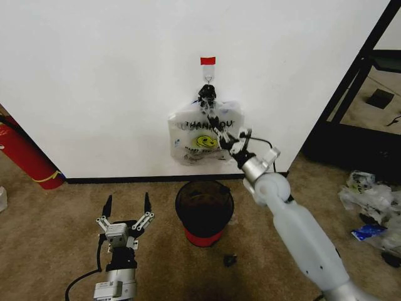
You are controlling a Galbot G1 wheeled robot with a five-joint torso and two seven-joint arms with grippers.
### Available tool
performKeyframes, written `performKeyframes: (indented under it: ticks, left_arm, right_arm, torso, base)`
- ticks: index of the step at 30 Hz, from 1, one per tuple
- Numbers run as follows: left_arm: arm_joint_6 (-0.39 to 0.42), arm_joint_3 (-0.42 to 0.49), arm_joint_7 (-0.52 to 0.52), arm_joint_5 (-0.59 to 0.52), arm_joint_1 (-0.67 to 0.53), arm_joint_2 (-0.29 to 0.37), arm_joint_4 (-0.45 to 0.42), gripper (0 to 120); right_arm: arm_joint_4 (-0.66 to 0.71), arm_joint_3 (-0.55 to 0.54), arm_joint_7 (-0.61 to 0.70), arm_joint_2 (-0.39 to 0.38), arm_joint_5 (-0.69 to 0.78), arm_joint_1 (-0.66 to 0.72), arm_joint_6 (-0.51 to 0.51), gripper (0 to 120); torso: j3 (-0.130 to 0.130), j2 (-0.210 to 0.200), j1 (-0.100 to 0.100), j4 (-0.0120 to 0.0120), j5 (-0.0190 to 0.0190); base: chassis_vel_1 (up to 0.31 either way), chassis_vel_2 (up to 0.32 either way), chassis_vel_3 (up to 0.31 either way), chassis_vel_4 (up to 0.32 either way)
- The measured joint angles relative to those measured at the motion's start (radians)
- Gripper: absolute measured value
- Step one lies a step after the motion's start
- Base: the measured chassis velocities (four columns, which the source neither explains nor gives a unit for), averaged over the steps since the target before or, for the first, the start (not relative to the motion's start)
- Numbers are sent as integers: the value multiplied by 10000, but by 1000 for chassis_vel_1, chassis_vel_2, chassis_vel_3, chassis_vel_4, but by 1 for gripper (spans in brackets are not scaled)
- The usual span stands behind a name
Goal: Pick up the garbage bag from the wall and place it over the trash bin.
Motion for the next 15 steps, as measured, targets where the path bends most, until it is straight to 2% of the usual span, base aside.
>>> performKeyframes:
  ticks: [8,11,15]
  left_arm:
    - [24,56,-1,-4,-11,48,3,100]
    - [31,120,-11,-3,-13,31,-3,100]
    - [31,165,-14,-1,-14,41,-5,100]
  right_arm:
    - [735,206,-108,-157,-314,-1127,261,0]
    - [1239,567,-405,-224,-1204,-1844,447,0]
    - [1621,851,-602,-276,-1656,-2349,573,0]
  torso:
    - [0,0,0,1,2]
    - [0,0,0,3,0]
    - [0,0,0,3,-1]
  base:
    - [0,0,0,0]
    - [0,0,0,0]
    - [0,0,0,0]
